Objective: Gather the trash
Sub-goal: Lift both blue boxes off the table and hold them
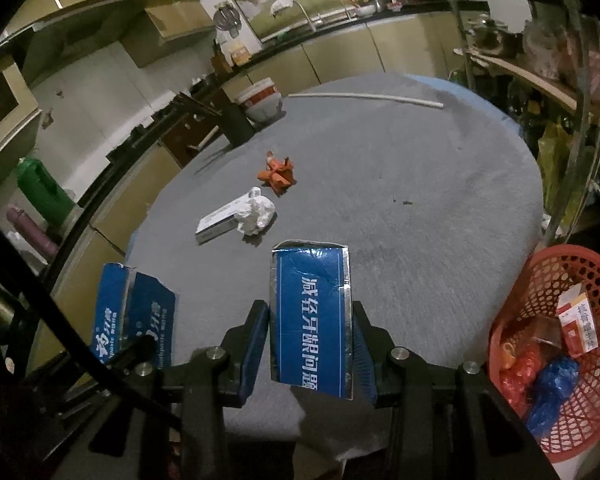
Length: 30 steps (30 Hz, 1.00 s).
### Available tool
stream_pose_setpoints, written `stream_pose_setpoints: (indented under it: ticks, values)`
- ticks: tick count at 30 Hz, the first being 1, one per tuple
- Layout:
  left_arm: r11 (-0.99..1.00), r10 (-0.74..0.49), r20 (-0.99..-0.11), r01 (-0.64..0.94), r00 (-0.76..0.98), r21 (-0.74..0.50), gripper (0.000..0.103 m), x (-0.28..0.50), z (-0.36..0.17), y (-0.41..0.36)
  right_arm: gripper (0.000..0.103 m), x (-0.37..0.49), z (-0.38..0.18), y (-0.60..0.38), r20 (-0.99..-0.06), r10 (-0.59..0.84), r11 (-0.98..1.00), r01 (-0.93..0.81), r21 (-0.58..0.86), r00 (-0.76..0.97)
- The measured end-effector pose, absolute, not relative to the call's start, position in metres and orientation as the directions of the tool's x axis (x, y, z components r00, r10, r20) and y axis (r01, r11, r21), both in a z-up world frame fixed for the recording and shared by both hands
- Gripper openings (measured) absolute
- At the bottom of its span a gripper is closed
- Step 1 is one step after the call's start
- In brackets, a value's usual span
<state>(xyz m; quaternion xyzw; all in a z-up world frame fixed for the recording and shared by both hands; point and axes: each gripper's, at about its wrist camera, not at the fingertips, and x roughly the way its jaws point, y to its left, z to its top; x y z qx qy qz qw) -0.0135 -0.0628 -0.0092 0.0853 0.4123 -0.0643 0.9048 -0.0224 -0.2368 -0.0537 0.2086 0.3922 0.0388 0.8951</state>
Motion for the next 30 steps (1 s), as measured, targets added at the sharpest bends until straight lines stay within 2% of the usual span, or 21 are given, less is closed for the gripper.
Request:
stream_pose_setpoints:
  ticks: [20, 30]
  values:
    - [0.975, -0.031, -0.643, 0.164, 0.765, 0.148, 0.042, -0.059, 0.029, -0.061, 0.043, -0.072, -0.016, -0.226, -0.605, 0.219, 0.910, 0.064, 0.410, 0.766]
    - [0.975, -0.017, -0.626, 0.151, 0.780, 0.162, 0.042, -0.063, 0.030, -0.060, 0.043, -0.075, -0.010, -0.225, -0.572, 0.240, 0.903, 0.037, 0.429, 0.784]
